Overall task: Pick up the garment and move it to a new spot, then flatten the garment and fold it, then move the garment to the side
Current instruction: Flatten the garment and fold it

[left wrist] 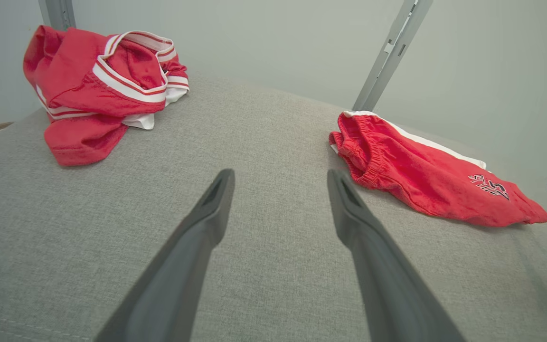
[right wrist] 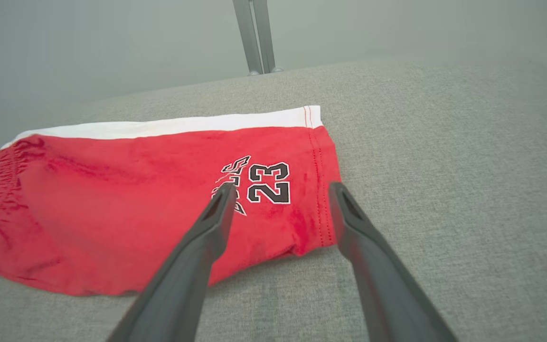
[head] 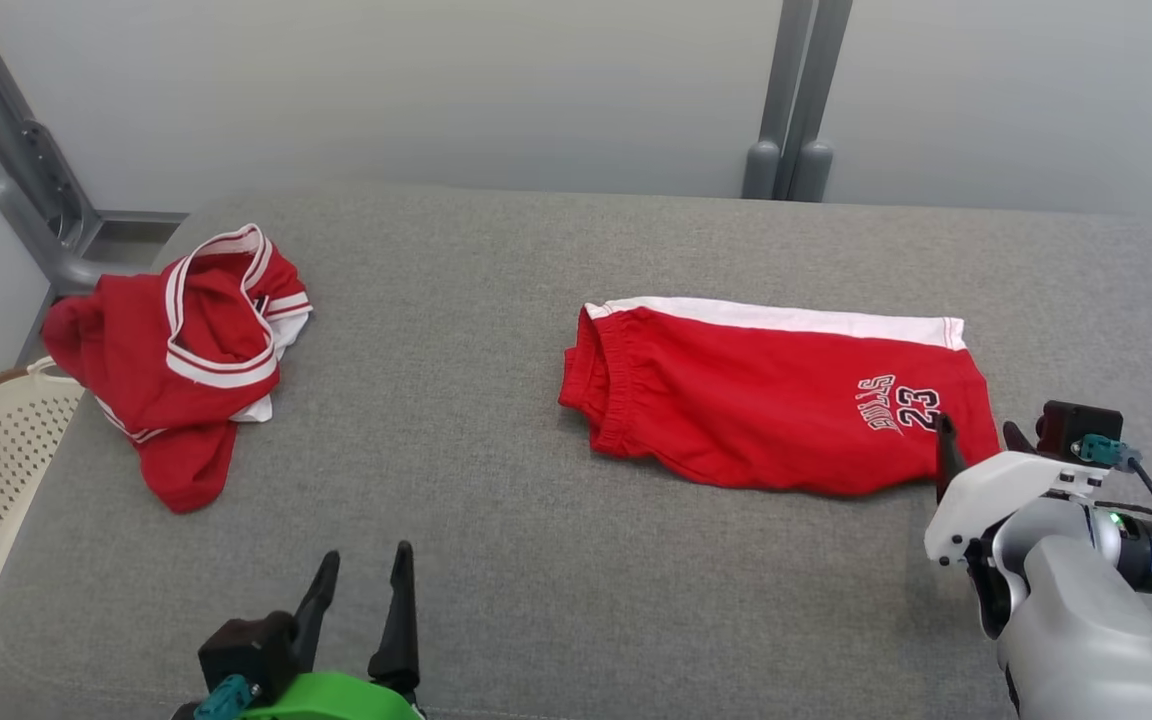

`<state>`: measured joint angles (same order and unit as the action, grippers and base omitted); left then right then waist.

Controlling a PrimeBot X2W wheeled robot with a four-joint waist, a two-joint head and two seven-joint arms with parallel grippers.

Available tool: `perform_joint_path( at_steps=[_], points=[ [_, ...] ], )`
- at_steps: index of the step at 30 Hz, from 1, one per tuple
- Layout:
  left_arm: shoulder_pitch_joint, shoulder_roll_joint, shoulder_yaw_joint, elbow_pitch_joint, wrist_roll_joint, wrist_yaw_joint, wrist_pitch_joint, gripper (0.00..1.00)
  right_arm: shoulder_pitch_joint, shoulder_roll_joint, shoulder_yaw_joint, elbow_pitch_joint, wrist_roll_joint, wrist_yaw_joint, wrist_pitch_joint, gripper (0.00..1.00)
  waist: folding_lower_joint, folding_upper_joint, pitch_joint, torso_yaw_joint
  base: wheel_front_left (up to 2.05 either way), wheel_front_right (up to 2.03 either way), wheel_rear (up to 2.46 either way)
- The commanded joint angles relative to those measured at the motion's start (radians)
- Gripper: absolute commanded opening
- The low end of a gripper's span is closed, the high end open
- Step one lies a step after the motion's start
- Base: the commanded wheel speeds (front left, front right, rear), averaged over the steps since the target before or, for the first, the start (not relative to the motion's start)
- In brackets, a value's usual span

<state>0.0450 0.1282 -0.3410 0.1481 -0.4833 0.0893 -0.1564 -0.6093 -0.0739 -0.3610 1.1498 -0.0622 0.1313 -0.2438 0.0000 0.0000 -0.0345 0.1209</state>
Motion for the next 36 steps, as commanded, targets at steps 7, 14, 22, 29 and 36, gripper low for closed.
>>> perform_joint_path(
  at_steps=[7, 14, 22, 29, 36],
  points=[
    [0.033, 0.040, 0.061, 0.021, -0.004, 0.058, -0.014, 1.00, 0.158, 0.022, 0.136, -0.227, 0.075, -0.001, -0.022, 1.00, 0.0000, 0.0000, -0.054, -0.052, 0.00, 0.00, 0.00],
    [0.029, 0.086, 0.093, 0.032, 0.013, 0.079, -0.029, 1.00, 0.351, 0.022, 0.299, -0.525, 0.175, -0.001, -0.021, 1.00, 0.0000, 0.0000, -0.074, -0.072, 0.00, 0.00, 0.00],
    [0.048, 0.127, 0.081, 0.039, 0.035, 0.060, -0.049, 1.00, 0.526, 0.023, 0.350, -0.788, 0.223, -0.001, 0.014, 1.00, 0.0000, 0.0000, -0.085, -0.096, 0.00, 0.00, 0.00],
    [0.066, 0.142, 0.085, 0.059, 0.018, 0.037, -0.066, 1.00, 0.615, 0.022, 0.361, -0.893, 0.244, -0.001, 0.033, 1.00, 0.0000, 0.0000, -0.084, -0.123, 0.00, 0.00, 0.00],
    [0.077, 0.132, 0.096, 0.065, 0.000, 0.053, -0.062, 1.00, 0.644, 0.022, 0.350, -0.899, 0.245, -0.001, 0.062, 1.00, 0.0000, 0.0000, -0.083, -0.135, 0.00, 0.00, 0.00]
  ],
)
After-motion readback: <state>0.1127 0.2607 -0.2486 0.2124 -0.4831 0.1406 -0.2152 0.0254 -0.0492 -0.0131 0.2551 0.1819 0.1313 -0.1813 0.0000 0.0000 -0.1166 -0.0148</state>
